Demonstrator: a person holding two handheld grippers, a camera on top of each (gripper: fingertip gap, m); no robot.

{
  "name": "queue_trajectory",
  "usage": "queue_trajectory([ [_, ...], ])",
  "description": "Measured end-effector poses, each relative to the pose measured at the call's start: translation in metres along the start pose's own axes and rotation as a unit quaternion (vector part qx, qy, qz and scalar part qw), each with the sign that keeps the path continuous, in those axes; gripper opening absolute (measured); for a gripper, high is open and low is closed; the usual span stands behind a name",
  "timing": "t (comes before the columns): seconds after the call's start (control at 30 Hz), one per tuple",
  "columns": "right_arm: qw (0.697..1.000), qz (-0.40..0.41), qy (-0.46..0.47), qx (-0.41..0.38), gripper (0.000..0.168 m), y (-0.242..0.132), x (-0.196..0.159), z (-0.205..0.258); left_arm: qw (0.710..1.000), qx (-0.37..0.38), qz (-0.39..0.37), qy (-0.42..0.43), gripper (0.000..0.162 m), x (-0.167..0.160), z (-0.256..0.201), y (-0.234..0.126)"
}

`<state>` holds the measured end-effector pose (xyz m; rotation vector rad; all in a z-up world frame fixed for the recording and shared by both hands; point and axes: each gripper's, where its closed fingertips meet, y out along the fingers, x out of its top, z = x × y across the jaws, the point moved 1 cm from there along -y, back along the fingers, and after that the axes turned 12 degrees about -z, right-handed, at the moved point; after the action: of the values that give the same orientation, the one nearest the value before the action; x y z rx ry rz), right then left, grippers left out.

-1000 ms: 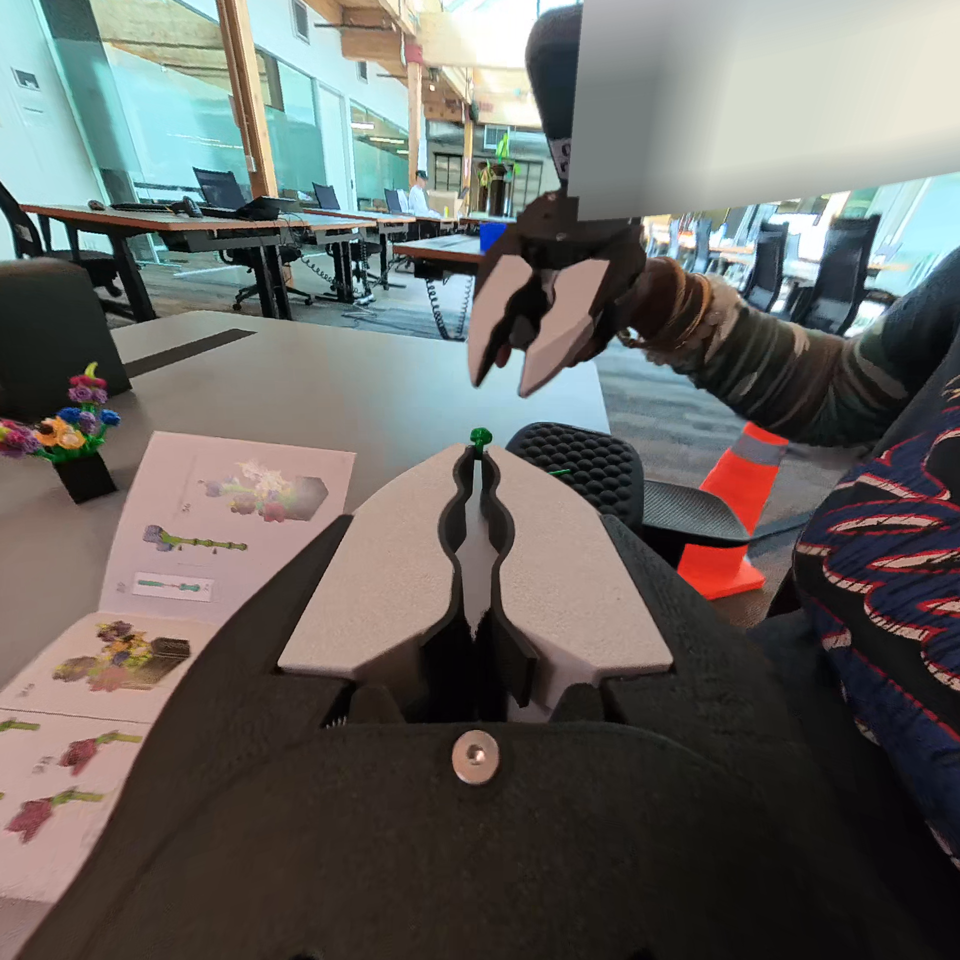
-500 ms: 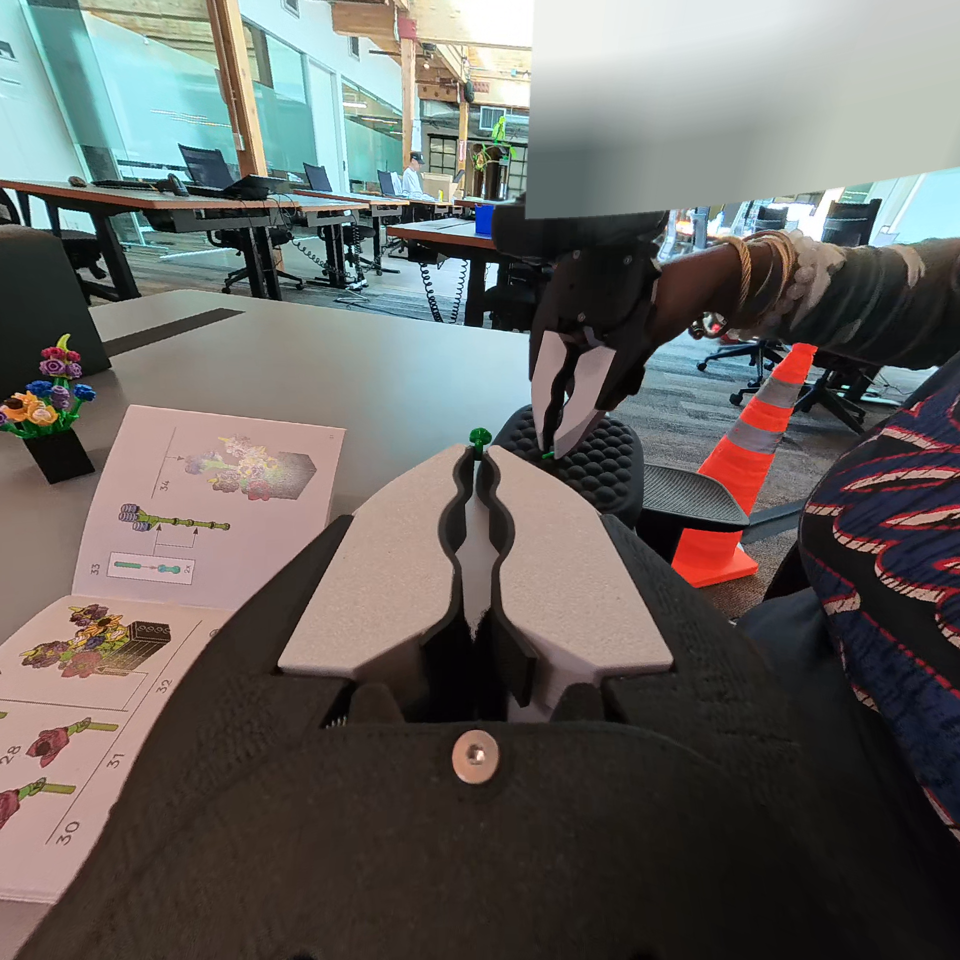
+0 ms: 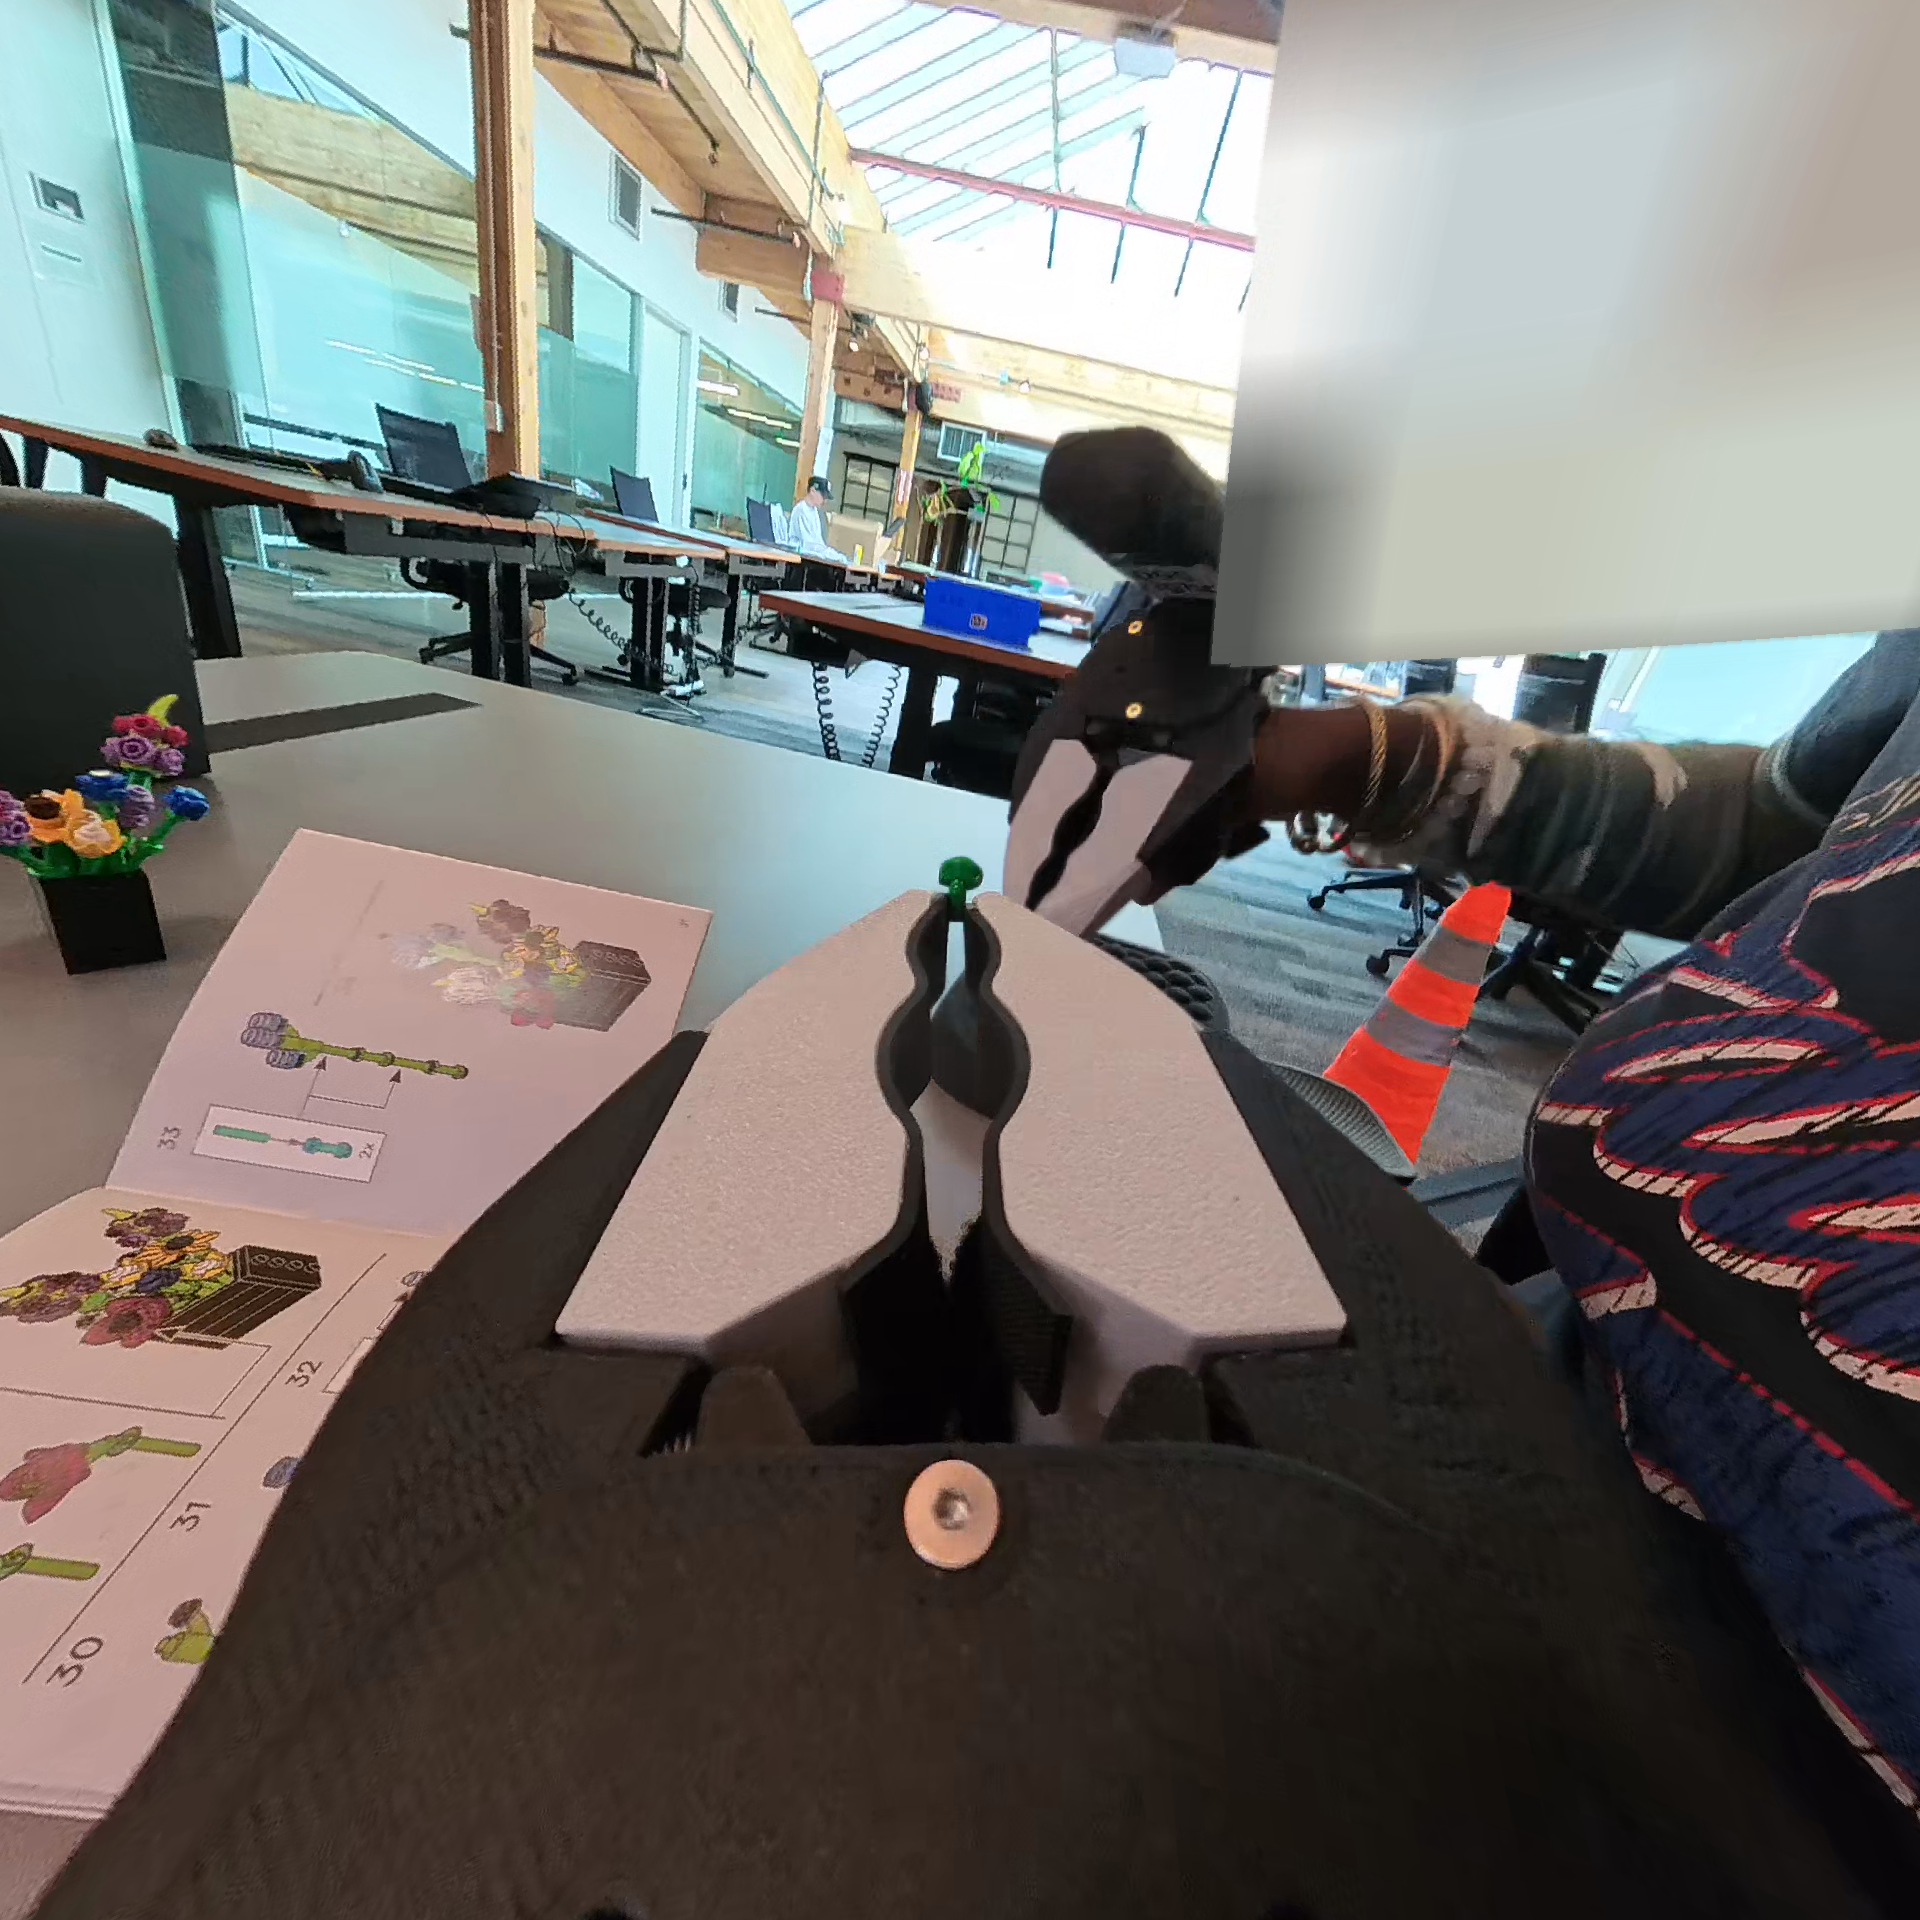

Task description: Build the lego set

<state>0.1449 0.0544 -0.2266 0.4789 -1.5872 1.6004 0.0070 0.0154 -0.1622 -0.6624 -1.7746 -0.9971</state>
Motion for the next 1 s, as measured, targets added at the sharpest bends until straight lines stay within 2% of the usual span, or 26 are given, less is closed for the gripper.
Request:
queue_trajectory([
  [0.07, 0.983, -0.169, 0.035, 0.06, 0.003, 0.003, 0.047, 0.012, 1.0, 0.004, -0.011, -0.001, 0.003, 0.003, 0.001, -0.001],
  [0.1, 0.959, -0.26, 0.056, 0.095, 0.003, 0.0, 0.071, 0.019, 1.0, 0.009, -0.017, -0.002, 0.003, 0.005, 0.003, -0.002],
  [0.17, 0.888, -0.413, 0.111, 0.169, 0.003, -0.011, 0.111, 0.029, 0.999, 0.026, -0.042, -0.002, 0.003, 0.012, 0.006, -0.002],
  [0.23, 0.808, -0.52, 0.154, 0.232, 0.002, -0.021, 0.135, 0.031, 0.995, 0.035, -0.091, -0.01, 0.003, 0.024, 0.005, -0.001],
  [0.3, 0.747, -0.578, 0.175, 0.28, 0.003, -0.022, 0.15, 0.03, 0.989, 0.039, -0.137, -0.033, 0.003, 0.031, 0.003, 0.002],
  [0.33, 0.726, -0.594, 0.181, 0.295, 0.002, -0.02, 0.156, 0.029, 0.986, 0.039, -0.154, -0.043, 0.003, 0.033, 0.002, 0.005],
  [0.47, 0.666, -0.652, 0.146, 0.331, 0.003, -0.036, 0.182, 0.03, 0.984, 0.038, -0.163, -0.054, 0.003, 0.028, 0.001, 0.011],
  [0.57, 0.653, -0.683, 0.11, 0.308, 0.003, -0.053, 0.194, 0.025, 0.983, 0.048, -0.169, -0.048, 0.003, 0.029, 0.005, 0.005],
  [0.73, 0.669, -0.665, 0.13, 0.305, 0.003, -0.035, 0.189, 0.023, 0.979, 0.052, -0.184, -0.069, 0.003, 0.03, 0.009, 0.001],
  [0.87, 0.646, -0.691, 0.127, 0.298, 0.003, -0.051, 0.195, 0.013, 0.978, 0.051, -0.188, -0.076, 0.003, 0.03, 0.01, -0.001],
  [1.0, 0.659, -0.679, 0.115, 0.303, 0.003, -0.042, 0.198, 0.018, 0.977, 0.049, -0.189, -0.085, 0.003, 0.03, 0.011, -0.002],
])
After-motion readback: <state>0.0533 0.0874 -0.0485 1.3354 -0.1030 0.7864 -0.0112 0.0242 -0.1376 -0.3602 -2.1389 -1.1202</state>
